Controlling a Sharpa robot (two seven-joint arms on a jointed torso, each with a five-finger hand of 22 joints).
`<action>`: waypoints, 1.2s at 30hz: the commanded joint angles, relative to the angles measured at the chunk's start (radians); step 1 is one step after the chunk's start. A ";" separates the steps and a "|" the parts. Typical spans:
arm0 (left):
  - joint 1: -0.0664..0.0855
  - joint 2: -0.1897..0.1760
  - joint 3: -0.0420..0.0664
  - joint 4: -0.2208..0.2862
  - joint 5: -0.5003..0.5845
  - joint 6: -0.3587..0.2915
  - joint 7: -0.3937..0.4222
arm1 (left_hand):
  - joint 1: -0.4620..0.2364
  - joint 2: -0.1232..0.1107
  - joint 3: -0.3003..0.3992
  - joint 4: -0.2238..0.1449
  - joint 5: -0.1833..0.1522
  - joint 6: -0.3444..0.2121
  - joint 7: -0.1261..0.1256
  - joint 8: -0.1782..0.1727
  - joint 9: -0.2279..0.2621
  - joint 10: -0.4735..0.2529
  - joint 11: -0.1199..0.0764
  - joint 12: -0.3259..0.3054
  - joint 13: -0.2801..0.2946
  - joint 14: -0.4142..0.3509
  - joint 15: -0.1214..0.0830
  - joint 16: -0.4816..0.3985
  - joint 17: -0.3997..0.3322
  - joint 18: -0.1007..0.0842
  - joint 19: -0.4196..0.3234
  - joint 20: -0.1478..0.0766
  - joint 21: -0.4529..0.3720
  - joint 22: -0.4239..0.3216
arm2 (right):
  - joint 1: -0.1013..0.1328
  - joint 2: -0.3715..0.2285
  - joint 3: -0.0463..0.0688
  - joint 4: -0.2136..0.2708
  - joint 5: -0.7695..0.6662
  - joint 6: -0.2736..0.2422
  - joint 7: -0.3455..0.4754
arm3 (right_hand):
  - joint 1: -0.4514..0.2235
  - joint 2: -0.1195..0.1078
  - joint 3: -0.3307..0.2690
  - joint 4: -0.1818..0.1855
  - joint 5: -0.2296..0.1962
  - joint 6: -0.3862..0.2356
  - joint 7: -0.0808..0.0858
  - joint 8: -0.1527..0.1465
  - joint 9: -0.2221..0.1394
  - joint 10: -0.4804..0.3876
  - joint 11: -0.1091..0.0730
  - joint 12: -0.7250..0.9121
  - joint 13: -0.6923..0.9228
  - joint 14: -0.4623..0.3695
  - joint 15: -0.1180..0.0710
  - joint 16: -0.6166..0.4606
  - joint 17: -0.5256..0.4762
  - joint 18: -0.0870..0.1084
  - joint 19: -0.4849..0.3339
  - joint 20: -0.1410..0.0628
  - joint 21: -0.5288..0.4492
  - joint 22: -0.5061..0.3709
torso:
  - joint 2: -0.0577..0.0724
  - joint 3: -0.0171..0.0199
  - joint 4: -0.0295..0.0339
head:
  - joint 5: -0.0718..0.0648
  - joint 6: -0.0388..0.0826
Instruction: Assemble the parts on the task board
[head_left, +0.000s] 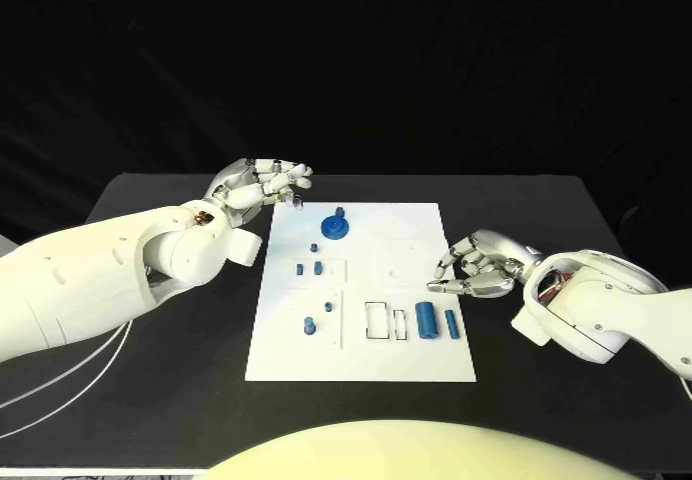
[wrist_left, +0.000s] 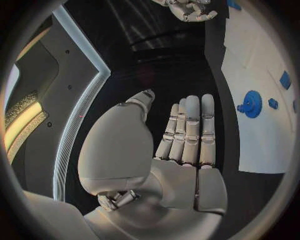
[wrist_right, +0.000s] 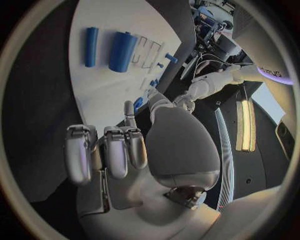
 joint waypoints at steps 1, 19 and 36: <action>-0.001 -0.002 0.001 0.007 -0.002 -0.003 0.027 | -0.003 0.021 -0.054 0.003 -0.072 -0.007 0.000 0.007 0.002 -0.012 -0.001 0.011 0.002 -0.011 0.001 0.004 0.001 0.012 0.008 0.000 -0.016 -0.009 | -0.010 -0.004 -0.001 0.017 -0.090 0.014 -0.139 | -0.017 0.002 -0.032 0.001 0.002 0.000 -0.002 0.008 -0.003 0.108 -0.001 0.004 0.262 0.097 -0.002 0.007 0.225 -0.015 0.089 -0.009 0.006 0.244 | 0.000 0.0012 0.0012 | -0.014 -0.001; -0.003 -0.014 0.001 0.022 -0.002 -0.003 0.028 | -0.027 0.099 -0.355 0.014 -0.184 -0.045 0.033 0.011 0.006 0.014 0.042 -0.175 -0.115 -0.129 0.070 -0.586 -0.179 0.014 -0.060 0.093 -0.490 -0.359 | -0.060 0.019 -0.005 0.042 -0.181 0.012 -0.251 | -0.047 0.008 -0.106 0.003 -0.030 0.008 -0.005 0.014 -0.007 0.108 -0.003 0.004 0.262 0.104 -0.003 0.017 0.263 -0.029 0.104 -0.009 0.078 0.262 | 0.001 -0.0005 0.0013 | -0.014 -0.001; -0.003 -0.018 0.000 0.020 -0.004 0.002 0.023 | -0.001 0.128 -0.346 0.010 -0.184 -0.041 0.033 0.016 0.002 0.051 0.045 -0.225 -0.135 -0.096 0.081 -0.763 -0.181 0.003 -0.138 0.122 -0.664 -0.497 | -0.082 0.064 -0.007 0.026 -0.199 0.043 -0.283 | -0.062 0.010 -0.121 0.003 -0.024 0.016 -0.007 0.018 -0.007 0.108 -0.005 0.004 0.262 0.104 -0.004 0.017 0.263 -0.029 0.105 -0.009 0.082 0.263 | 0.001 -0.0002 0.0019 | -0.006 -0.002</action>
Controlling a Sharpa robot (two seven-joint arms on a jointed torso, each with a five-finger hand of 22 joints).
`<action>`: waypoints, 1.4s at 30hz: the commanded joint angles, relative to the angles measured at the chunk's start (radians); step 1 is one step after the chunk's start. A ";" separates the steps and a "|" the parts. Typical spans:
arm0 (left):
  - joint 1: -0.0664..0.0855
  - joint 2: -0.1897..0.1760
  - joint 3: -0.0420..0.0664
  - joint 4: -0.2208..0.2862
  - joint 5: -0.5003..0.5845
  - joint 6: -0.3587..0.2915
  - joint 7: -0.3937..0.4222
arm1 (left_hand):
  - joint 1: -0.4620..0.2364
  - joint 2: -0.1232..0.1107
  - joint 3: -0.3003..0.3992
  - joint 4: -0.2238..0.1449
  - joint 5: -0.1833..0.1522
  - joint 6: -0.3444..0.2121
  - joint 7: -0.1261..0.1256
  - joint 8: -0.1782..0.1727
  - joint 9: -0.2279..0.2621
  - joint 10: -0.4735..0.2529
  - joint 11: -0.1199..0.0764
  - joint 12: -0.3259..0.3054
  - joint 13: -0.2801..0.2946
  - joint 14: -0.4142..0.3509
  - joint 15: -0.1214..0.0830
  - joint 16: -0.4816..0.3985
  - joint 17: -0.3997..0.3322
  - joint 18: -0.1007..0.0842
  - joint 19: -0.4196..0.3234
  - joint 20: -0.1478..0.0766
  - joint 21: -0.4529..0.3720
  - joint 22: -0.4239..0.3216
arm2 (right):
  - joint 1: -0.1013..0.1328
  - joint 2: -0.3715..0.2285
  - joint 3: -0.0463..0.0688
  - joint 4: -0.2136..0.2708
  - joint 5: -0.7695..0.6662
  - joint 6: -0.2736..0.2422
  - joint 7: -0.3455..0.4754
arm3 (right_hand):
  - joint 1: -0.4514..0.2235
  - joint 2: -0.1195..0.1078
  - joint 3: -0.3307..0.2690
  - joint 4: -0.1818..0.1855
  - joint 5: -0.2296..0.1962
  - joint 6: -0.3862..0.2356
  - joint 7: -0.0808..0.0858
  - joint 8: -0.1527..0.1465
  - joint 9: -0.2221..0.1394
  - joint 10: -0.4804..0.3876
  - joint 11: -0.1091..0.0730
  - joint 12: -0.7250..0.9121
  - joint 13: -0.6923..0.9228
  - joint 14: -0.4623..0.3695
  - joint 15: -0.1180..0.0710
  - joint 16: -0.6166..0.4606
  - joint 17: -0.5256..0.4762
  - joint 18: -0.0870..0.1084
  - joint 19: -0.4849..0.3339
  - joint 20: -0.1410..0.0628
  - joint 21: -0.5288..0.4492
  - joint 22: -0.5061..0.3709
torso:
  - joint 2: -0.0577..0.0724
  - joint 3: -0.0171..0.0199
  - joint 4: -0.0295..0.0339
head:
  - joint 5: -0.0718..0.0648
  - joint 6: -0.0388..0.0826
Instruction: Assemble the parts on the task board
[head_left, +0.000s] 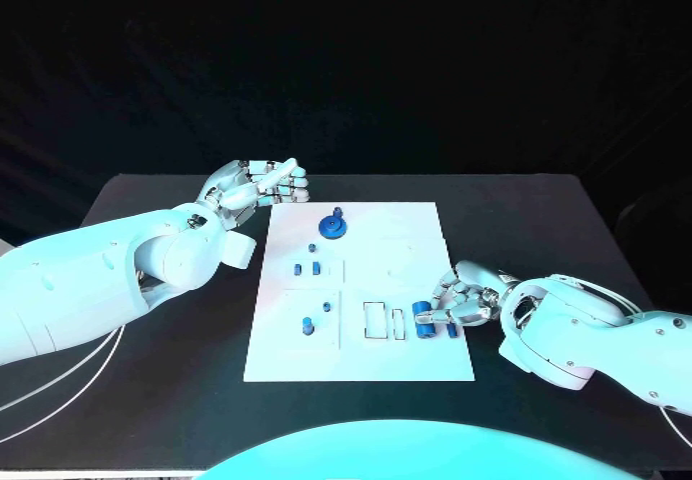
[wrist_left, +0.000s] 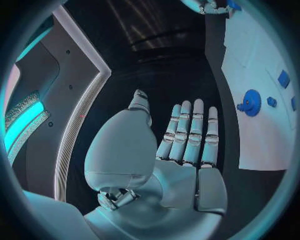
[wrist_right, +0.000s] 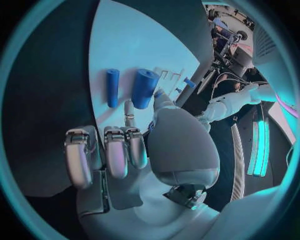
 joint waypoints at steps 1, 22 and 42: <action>0.000 0.000 0.001 0.002 -0.003 0.007 0.012 | 0.009 0.003 0.003 -0.001 -0.003 -0.001 0.001 0.005 -0.002 0.011 0.000 -0.005 -0.001 -0.004 0.007 -0.020 -0.004 0.003 -0.005 0.001 -0.013 -0.012 | -0.007 0.009 -0.001 -0.005 -0.015 0.040 -0.024 | -0.011 -0.004 -0.007 0.002 0.004 0.009 0.002 0.008 -0.001 0.109 -0.005 0.004 0.263 0.104 -0.005 0.003 0.263 -0.014 0.105 -0.010 0.003 0.263 | 0.000 0.0001 0.0001 | 0.002 -0.002; 0.000 -0.005 0.000 0.003 -0.003 0.026 0.009 | 0.025 0.023 0.008 -0.003 -0.003 0.003 0.003 0.007 -0.004 0.012 0.002 -0.018 -0.004 0.006 0.010 -0.062 -0.008 0.004 0.010 0.001 -0.032 -0.038 | -0.038 0.046 -0.003 -0.016 -0.064 0.065 -0.068 | 0.076 0.014 0.067 -0.002 0.082 0.070 -0.028 0.045 0.000 0.109 -0.032 0.004 0.263 0.104 -0.027 0.003 0.263 -0.014 0.105 -0.027 0.003 0.263 | -0.001 -0.0007 -0.0001 | -0.002 -0.001; 0.000 -0.003 0.000 -0.003 -0.003 0.031 0.012 | 0.060 0.041 0.012 -0.006 -0.003 0.004 0.003 0.006 -0.007 0.014 0.001 -0.022 -0.004 0.028 0.008 -0.077 -0.004 0.005 0.021 0.001 -0.038 -0.055 | 0.022 0.037 -0.003 0.022 0.152 -0.081 0.026 | 0.100 -0.002 0.221 -0.004 0.225 0.123 -0.060 0.072 -0.008 0.109 -0.061 0.004 0.263 0.104 -0.053 0.003 0.263 -0.014 0.105 -0.050 0.003 0.263 | -0.002 -0.0015 -0.0002 | 0.003 0.008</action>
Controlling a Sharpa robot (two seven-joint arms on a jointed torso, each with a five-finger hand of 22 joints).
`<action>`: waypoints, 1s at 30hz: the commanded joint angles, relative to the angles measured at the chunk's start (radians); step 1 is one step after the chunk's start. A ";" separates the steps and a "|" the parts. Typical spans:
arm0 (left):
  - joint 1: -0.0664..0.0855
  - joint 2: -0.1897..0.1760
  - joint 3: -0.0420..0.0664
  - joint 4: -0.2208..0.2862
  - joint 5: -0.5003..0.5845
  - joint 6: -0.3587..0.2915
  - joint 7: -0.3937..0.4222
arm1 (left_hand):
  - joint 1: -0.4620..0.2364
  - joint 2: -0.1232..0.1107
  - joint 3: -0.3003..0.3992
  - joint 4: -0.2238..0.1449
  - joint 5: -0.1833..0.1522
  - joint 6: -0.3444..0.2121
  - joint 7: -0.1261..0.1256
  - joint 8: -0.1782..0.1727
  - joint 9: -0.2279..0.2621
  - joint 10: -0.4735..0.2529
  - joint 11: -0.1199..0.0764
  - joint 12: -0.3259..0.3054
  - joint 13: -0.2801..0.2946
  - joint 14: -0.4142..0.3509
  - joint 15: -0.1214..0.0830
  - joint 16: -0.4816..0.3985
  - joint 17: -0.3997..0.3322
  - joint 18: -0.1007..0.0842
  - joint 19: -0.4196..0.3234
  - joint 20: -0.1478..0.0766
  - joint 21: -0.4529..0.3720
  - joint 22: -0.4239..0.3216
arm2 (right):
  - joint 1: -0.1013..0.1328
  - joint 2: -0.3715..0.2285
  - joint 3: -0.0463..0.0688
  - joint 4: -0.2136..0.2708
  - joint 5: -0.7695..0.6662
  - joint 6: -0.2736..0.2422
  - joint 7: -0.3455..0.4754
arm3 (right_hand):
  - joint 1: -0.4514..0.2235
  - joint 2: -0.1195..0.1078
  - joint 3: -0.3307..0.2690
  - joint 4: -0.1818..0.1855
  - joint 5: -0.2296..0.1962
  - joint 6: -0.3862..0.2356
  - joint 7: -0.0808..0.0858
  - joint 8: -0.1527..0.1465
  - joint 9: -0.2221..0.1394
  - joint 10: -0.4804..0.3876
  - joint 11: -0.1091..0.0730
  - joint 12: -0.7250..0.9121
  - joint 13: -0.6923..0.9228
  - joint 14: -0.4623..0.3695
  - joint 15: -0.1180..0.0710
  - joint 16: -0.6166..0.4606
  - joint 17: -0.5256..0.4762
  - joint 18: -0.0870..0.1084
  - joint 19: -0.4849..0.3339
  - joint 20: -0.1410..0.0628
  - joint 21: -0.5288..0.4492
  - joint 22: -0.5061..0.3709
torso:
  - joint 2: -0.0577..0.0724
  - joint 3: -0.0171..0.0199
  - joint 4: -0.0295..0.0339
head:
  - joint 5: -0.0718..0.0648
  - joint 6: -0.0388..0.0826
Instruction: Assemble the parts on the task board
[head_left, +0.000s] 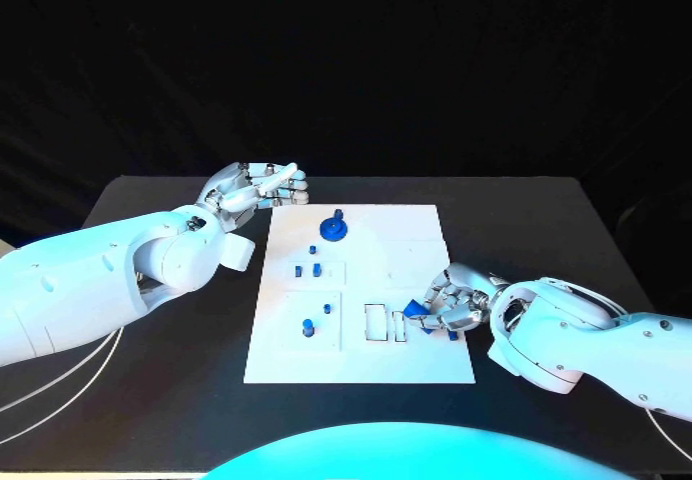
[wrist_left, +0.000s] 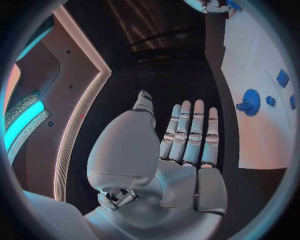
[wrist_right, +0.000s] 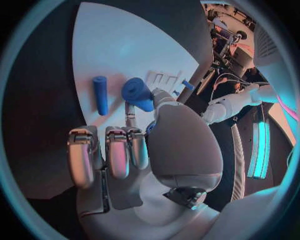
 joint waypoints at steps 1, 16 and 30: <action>0.000 0.002 0.001 0.000 -0.002 0.020 0.013 | 0.016 0.004 0.007 0.000 -0.003 0.005 0.003 0.006 -0.002 0.007 0.001 -0.004 -0.001 0.012 0.001 -0.008 0.002 0.005 0.006 0.001 -0.005 -0.003 | 0.014 0.001 0.000 0.010 0.144 -0.053 0.061 | 0.014 0.016 0.067 -0.054 -0.002 0.043 -0.034 0.019 0.008 0.106 -0.006 0.004 0.263 0.106 -0.008 0.003 0.263 -0.014 0.105 -0.008 0.004 0.263 | 0.000 -0.0002 0.0002 | -0.001 0.001; 0.000 0.005 0.001 0.001 -0.002 0.023 0.015 | 0.035 0.012 0.010 -0.001 -0.004 0.007 0.003 0.006 -0.004 0.010 -0.001 -0.004 0.000 0.026 -0.001 -0.011 0.007 0.006 0.011 0.000 -0.006 -0.012 | 0.028 0.069 0.000 -0.004 0.265 -0.011 0.056 | -0.069 0.009 0.091 -0.053 -0.021 0.046 -0.035 0.036 0.011 0.106 -0.007 0.004 0.263 0.106 -0.009 0.003 0.263 -0.014 0.105 -0.010 0.004 0.263 | 0.002 0.0011 0.0019 | 0.005 -0.003; 0.000 0.006 0.001 0.000 -0.001 0.040 0.012 | 0.041 0.017 0.007 0.000 -0.004 0.005 0.002 0.004 -0.007 0.006 -0.001 -0.008 0.000 0.043 -0.005 -0.012 0.014 0.012 0.039 -0.001 0.004 -0.017 | 0.015 0.130 -0.001 -0.037 0.199 0.012 0.009 | -0.107 0.013 0.101 -0.053 -0.035 0.044 -0.034 0.043 0.013 0.106 -0.007 0.004 0.263 0.106 -0.008 0.003 0.263 -0.014 0.105 -0.009 0.004 0.263 | 0.001 0.0013 0.0006 | 0.010 -0.006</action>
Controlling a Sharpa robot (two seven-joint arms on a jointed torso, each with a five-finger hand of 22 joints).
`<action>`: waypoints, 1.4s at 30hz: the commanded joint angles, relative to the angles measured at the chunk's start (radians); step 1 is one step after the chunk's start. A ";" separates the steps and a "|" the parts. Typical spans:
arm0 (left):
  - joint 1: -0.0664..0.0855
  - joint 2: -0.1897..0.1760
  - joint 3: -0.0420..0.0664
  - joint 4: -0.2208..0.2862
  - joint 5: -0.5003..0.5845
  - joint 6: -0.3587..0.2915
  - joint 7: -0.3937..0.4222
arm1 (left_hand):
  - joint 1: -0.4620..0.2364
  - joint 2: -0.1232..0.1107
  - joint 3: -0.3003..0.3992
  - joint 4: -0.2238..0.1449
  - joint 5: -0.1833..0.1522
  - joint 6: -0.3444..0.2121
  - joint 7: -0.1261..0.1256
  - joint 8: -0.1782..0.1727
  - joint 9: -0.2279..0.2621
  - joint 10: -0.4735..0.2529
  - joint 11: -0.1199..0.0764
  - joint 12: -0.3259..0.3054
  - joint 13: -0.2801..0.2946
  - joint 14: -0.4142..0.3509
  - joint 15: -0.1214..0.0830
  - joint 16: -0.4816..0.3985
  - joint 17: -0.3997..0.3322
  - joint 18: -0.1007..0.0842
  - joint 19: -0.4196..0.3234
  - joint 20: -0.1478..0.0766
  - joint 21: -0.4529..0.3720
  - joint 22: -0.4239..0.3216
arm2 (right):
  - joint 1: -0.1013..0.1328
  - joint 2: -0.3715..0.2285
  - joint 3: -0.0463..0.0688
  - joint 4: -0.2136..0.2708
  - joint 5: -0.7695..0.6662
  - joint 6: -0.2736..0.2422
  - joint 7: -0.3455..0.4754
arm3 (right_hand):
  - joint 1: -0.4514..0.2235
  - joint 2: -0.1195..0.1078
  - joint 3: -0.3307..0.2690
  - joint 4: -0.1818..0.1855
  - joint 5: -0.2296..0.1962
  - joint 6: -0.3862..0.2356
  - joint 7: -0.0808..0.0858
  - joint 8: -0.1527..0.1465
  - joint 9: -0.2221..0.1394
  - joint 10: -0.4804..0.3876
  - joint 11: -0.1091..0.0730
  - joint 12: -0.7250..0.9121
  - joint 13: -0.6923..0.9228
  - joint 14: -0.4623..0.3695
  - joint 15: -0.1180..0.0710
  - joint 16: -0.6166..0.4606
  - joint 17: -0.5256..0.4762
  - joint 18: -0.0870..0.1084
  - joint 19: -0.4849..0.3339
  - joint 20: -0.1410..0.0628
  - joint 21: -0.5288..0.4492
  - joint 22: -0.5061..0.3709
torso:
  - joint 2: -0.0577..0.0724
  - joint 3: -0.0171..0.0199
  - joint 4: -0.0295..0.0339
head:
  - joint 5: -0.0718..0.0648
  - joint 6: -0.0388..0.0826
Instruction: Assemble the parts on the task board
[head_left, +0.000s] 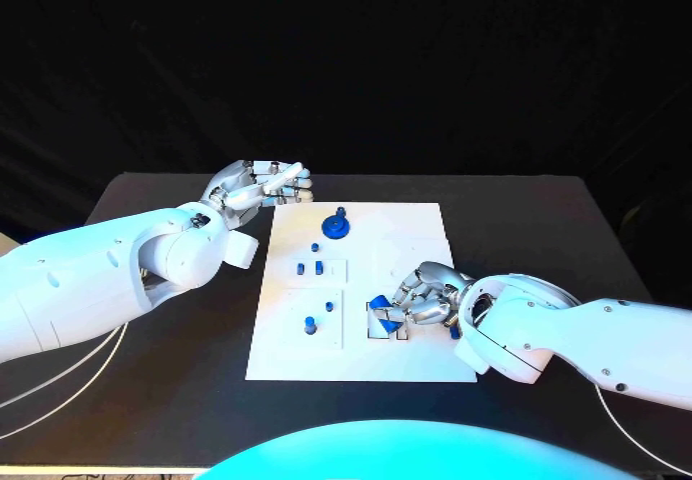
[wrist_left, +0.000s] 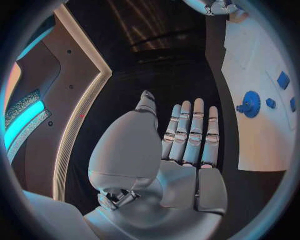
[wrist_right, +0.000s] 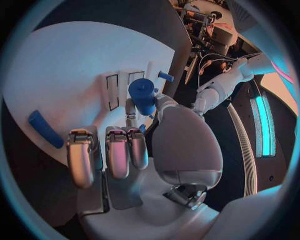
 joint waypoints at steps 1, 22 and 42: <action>0.000 0.002 0.001 0.002 0.000 0.029 0.011 | 0.008 0.000 0.000 0.001 -0.004 0.005 0.002 0.004 -0.001 0.003 0.002 -0.002 0.000 0.006 0.000 -0.005 0.001 0.012 0.005 0.001 0.004 -0.001 | -0.002 0.008 0.000 -0.007 -0.041 0.022 -0.023 | -0.014 -0.002 0.067 -0.061 -0.003 0.041 -0.038 0.004 0.012 0.106 -0.007 0.004 0.263 0.102 -0.005 0.003 0.263 -0.014 0.105 -0.009 0.004 0.263 | 0.000 0.0001 0.0010 | 0.001 -0.001; 0.000 -0.002 0.001 0.004 0.000 0.036 0.006 | 0.008 0.000 0.000 0.001 -0.004 0.006 0.002 0.004 -0.001 0.002 0.003 -0.003 0.000 0.007 0.000 -0.005 0.002 0.012 0.007 0.000 0.004 -0.002 | -0.004 0.030 0.000 -0.028 -0.106 0.062 -0.069 | -0.101 -0.011 0.024 -0.059 -0.100 0.035 -0.035 0.022 0.012 0.106 -0.004 0.004 0.263 0.102 -0.002 0.003 0.263 -0.014 0.105 -0.006 0.004 0.263 | 0.000 -0.0004 0.0006 | 0.006 -0.003; 0.000 -0.004 0.001 0.003 0.000 0.035 0.002 | 0.008 0.002 -0.001 0.002 -0.004 0.006 0.003 0.004 -0.002 0.000 0.003 -0.004 -0.001 0.009 0.000 -0.005 0.003 0.012 0.009 0.000 0.004 -0.003 | -0.006 0.032 0.000 -0.026 -0.111 0.049 -0.052 | -0.227 0.028 -0.116 -0.058 -0.023 0.022 -0.034 0.049 0.017 0.106 -0.004 0.004 0.263 0.102 -0.002 0.003 0.263 -0.014 0.105 -0.005 0.004 0.263 | 0.000 -0.0002 0.0000 | 0.005 -0.003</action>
